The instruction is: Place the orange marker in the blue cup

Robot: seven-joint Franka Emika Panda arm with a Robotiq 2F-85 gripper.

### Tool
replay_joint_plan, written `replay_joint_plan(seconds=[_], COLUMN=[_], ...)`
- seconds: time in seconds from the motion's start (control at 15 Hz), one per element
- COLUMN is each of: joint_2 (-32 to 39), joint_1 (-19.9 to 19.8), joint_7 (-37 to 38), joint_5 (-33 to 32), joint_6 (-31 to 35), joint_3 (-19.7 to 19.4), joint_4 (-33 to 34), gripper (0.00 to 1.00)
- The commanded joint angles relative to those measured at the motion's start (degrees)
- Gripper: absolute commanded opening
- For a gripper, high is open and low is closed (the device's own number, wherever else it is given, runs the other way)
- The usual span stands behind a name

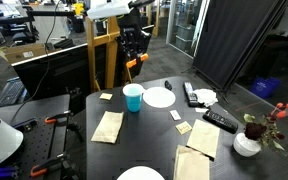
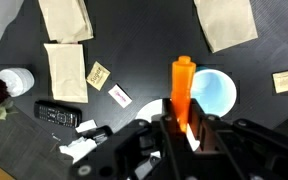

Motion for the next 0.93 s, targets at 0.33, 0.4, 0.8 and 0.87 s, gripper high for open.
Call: replay_joint_plan(seconds=[0.33, 0.4, 0.8, 0.87], joint_2=[4.14, 4.75, 8.47, 8.99], joint_1=[3.18, 3.56, 5.88, 6.20], joint_7=[-9.97, -10.60, -13.63, -13.95], joint_5=[-3.77, -4.78, -10.68, -11.57], joint_6=[-11.78, -12.85, -16.50, -16.81], joint_3=[4.23, 4.80, 8.33, 8.74], joint_4=[7.98, 8.57, 10.98, 11.16], gripper=[0.05, 0.05, 0.05, 0.05])
